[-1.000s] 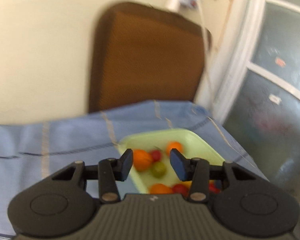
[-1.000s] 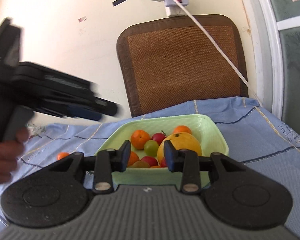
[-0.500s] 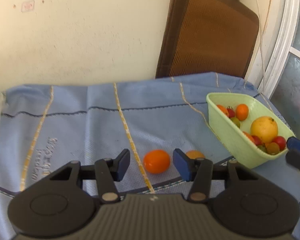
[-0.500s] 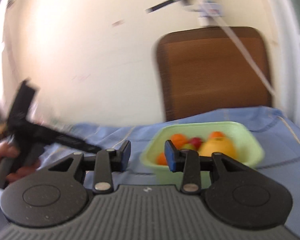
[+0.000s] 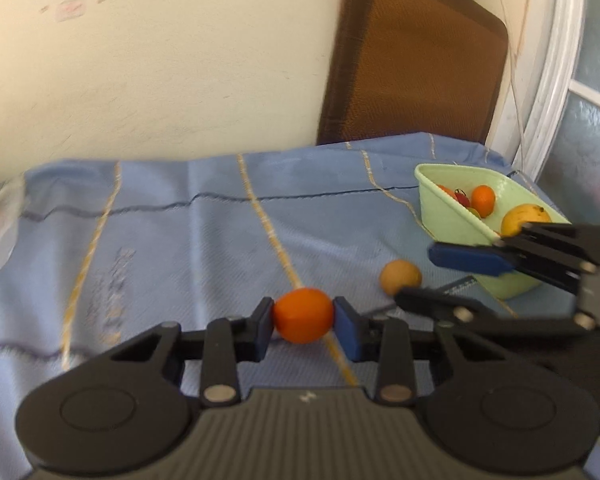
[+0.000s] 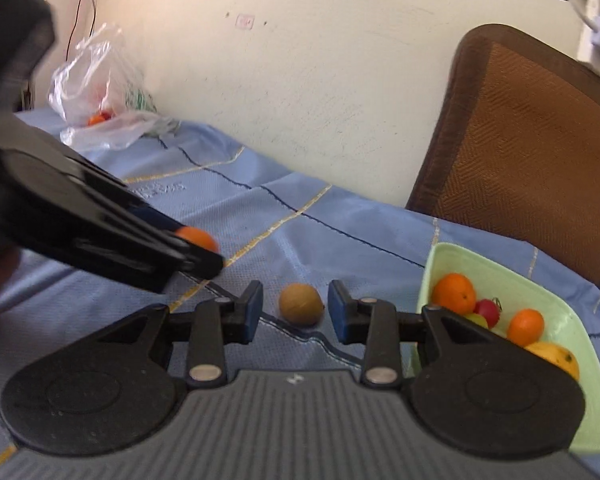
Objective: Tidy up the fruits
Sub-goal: 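Grasp an orange with the left gripper while the right gripper holds the kiwi, then lower the orange and kiwi into the basket and open both grippers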
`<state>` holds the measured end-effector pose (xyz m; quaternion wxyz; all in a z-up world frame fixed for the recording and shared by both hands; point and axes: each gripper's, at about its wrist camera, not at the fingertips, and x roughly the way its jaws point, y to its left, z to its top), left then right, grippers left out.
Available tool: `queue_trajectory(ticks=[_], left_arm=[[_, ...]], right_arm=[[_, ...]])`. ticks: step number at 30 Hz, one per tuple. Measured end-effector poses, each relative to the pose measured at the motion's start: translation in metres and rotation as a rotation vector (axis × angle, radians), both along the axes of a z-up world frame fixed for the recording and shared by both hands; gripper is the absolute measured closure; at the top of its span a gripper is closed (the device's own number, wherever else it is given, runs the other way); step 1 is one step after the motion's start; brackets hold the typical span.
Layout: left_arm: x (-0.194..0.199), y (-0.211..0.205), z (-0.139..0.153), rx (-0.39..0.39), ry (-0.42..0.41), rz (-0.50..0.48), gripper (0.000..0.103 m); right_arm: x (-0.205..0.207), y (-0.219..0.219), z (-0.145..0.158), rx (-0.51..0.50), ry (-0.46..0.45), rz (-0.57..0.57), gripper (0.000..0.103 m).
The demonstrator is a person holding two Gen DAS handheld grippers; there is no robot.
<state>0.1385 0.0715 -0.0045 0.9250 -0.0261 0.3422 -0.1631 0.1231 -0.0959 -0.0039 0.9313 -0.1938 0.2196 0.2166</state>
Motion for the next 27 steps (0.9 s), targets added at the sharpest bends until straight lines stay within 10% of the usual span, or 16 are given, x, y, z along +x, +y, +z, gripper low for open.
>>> queue_trajectory(ticks=[13, 27], left_arm=[[-0.032, -0.02, -0.002, -0.028, 0.012, -0.05, 0.071], [-0.045, -0.115, 0.026, -0.016, -0.03, -0.231, 0.071]], right_arm=[[-0.03, -0.015, -0.009, -0.025, 0.015, -0.006, 0.074], [-0.086, -0.115, 0.014, 0.235, -0.073, -0.234, 0.074]])
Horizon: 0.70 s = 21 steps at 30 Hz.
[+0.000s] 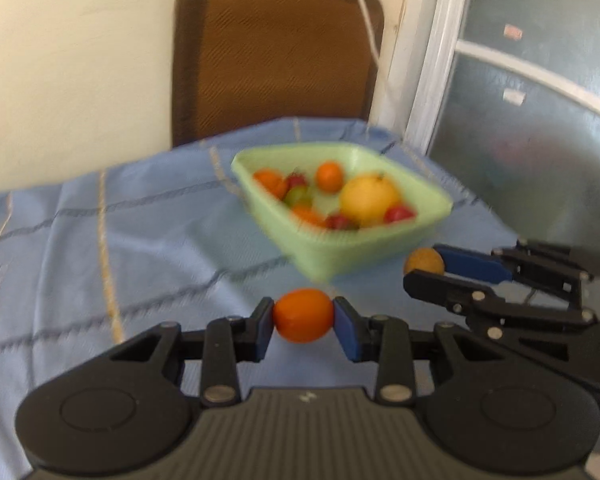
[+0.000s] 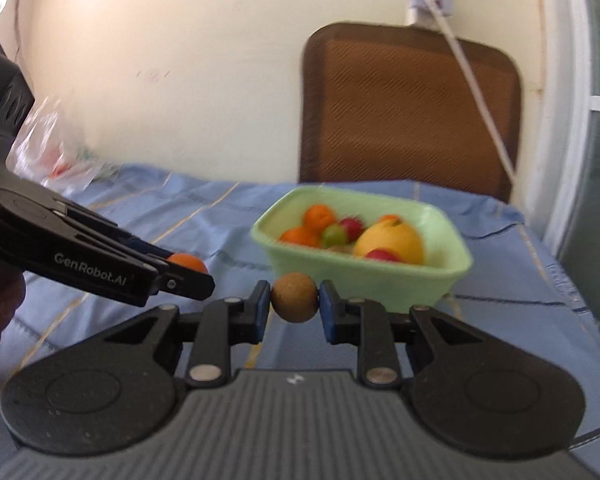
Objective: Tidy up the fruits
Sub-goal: 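Lower the orange and kiwi into the basket and open both grippers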
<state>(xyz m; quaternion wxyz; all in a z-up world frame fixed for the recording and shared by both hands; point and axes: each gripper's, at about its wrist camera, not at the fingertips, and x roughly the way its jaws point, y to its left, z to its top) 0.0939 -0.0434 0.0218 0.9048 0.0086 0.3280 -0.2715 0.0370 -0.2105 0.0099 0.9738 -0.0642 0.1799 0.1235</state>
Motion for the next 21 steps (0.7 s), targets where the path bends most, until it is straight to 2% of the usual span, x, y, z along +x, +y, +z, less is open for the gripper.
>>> queue_trajectory(ticks=[5, 11, 14, 15, 17, 21], left_arm=[[0.042, -0.029, 0.027, -0.035, -0.015, -0.005, 0.071], [0.095, -0.048, 0.018, -0.05, 0.061, 0.021, 0.071], [0.106, -0.05, 0.011, -0.049, 0.084, 0.03, 0.069], [0.108, -0.05, 0.01, -0.052, 0.083, 0.032, 0.065], [0.111, -0.051, 0.01, -0.062, 0.078, 0.034, 0.062], [0.108, -0.046, 0.015, -0.088, 0.076, 0.045, 0.061]], right_arm=[[0.023, -0.013, 0.012, 0.077, -0.044, -0.035, 0.074], [0.056, -0.004, 0.003, 0.034, -0.02, -0.029, 0.074], [0.064, -0.001, -0.004, 0.013, -0.023, -0.04, 0.072], [0.066, -0.002, -0.005, 0.017, -0.021, -0.042, 0.071], [0.067, -0.006, -0.005, 0.04, -0.019, -0.039, 0.071], [0.061, -0.017, -0.002, 0.106, -0.044, -0.052, 0.071]])
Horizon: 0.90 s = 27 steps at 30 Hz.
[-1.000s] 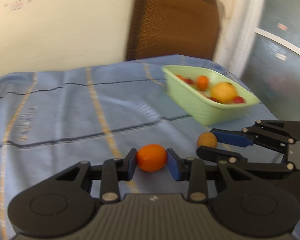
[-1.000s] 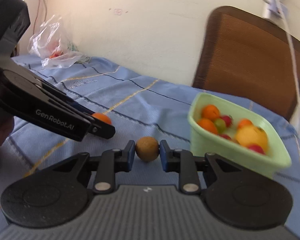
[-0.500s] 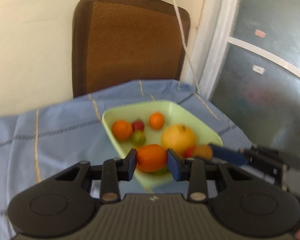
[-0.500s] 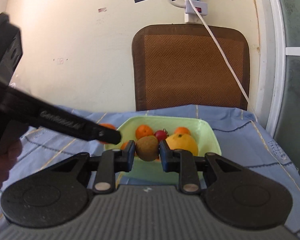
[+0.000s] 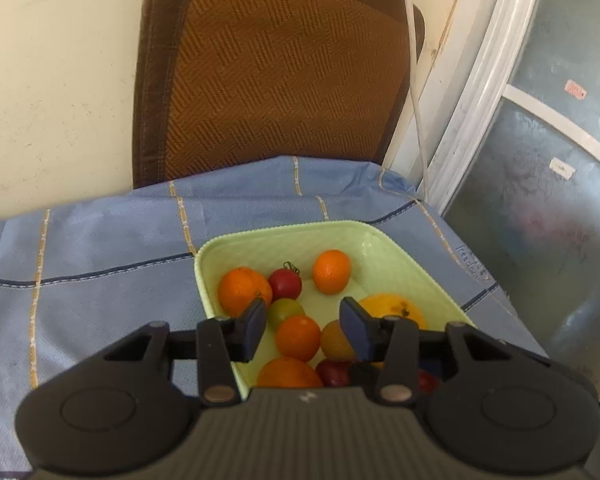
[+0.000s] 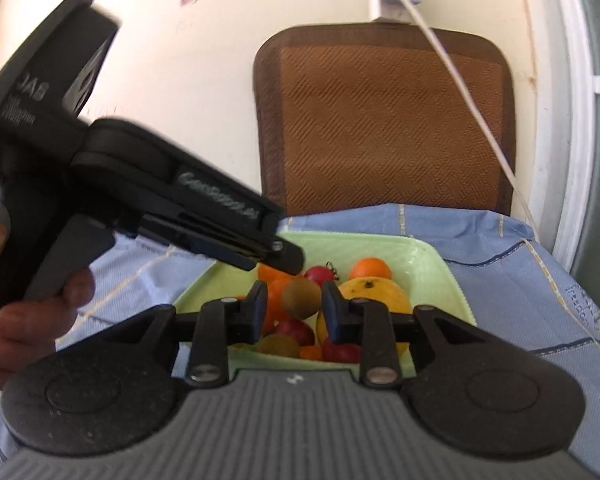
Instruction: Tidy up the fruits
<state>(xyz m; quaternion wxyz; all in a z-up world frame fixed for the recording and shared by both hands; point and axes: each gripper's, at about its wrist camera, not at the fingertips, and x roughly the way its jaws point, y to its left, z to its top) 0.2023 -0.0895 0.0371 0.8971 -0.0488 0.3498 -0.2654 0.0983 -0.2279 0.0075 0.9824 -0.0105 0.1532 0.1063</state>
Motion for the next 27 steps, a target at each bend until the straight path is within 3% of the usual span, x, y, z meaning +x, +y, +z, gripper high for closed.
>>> queue_trajectory(ticks=[6, 12, 13, 16, 21, 27], left_arm=[[-0.034, 0.019, 0.023, -0.006, -0.063, 0.066, 0.059], [-0.091, 0.029, 0.023, 0.123, -0.149, 0.165, 0.051], [-0.099, 0.03, 0.019, 0.142, -0.156, 0.179, 0.049], [-0.12, 0.034, 0.009, 0.159, -0.15, 0.217, 0.049], [-0.14, 0.038, -0.011, 0.216, -0.136, 0.264, 0.049], [-0.153, 0.05, -0.029, 0.228, -0.114, 0.325, 0.049]], right_arm=[[-0.016, -0.025, 0.01, 0.135, -0.053, -0.083, 0.071], [-0.047, -0.044, 0.012, 0.314, -0.029, -0.177, 0.067], [-0.05, -0.044, 0.01, 0.342, -0.018, -0.189, 0.061], [-0.065, -0.043, -0.002, 0.411, 0.027, -0.216, 0.058], [-0.078, -0.033, -0.015, 0.427, 0.097, -0.213, 0.058], [-0.089, -0.029, -0.018, 0.41, 0.05, -0.201, 0.058]])
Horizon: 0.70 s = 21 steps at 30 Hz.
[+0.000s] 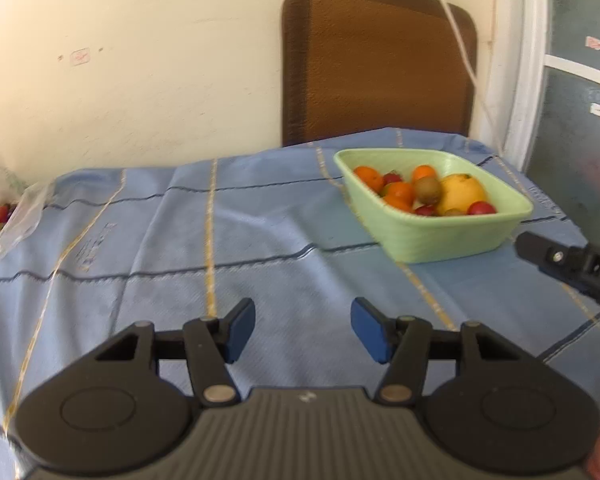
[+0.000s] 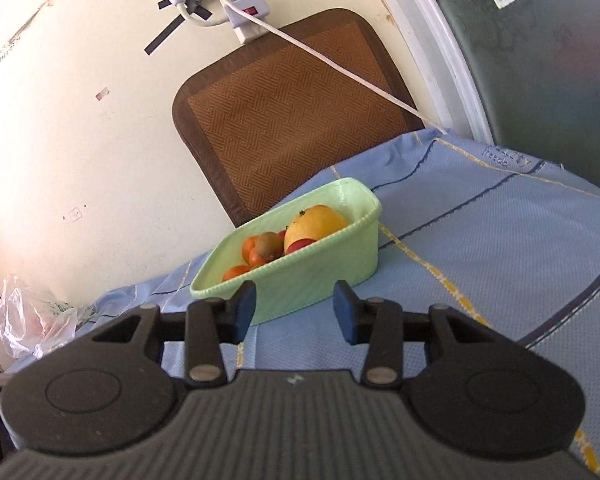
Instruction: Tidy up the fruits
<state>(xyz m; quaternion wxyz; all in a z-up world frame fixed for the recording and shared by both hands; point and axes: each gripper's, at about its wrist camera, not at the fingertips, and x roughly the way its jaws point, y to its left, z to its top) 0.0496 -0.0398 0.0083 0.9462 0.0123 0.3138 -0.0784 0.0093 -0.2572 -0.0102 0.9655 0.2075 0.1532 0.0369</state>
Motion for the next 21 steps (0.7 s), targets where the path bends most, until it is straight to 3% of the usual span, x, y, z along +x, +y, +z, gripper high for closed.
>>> queue_trajectory(ticks=[11, 21], left_arm=[[-0.006, 0.005, -0.012, 0.048, -0.035, 0.095, 0.044], [-0.012, 0.001, -0.011, 0.09, -0.08, 0.113, 0.042]], right_arm=[[0.002, 0.002, 0.0, -0.028, 0.013, 0.031, 0.058], [0.002, 0.003, 0.0, -0.043, 0.019, 0.046, 0.057]])
